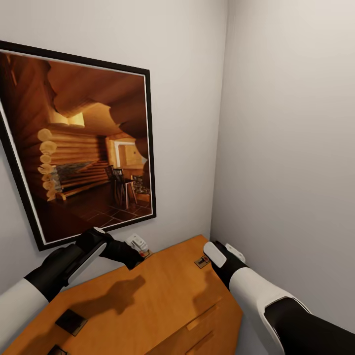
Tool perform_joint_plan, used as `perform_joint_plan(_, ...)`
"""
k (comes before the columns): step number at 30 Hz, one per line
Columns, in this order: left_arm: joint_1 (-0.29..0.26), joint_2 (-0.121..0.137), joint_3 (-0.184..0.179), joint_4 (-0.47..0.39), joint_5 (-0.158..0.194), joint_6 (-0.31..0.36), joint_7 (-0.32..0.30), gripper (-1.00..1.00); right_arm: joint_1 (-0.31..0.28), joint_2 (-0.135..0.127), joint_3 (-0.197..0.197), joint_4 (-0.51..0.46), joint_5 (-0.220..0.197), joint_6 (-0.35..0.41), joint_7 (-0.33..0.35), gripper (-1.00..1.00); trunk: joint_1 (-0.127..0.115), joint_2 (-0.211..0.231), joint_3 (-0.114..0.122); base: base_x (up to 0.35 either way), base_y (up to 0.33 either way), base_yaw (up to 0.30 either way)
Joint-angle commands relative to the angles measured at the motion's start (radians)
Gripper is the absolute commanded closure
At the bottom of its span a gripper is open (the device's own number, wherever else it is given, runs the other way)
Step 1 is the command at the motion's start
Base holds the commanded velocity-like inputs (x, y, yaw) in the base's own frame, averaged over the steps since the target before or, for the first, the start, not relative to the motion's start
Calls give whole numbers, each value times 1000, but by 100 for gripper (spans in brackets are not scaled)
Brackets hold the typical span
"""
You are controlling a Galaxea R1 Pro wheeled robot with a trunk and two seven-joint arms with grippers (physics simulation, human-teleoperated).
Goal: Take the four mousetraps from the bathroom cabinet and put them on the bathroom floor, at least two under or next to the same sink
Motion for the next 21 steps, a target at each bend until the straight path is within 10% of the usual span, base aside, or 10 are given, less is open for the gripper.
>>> perform_joint_plan(1,-1,1,-1,-1,0,3,0,100,-1,0,9,-1,2,11,-3,-100,0,-1,-1,0,0,0)
perform_joint_plan(21,-1,-4,23,2,1,-3,6,100,0,0,73,2,2,5,51,-100,0,-1,-1,0,0,0)
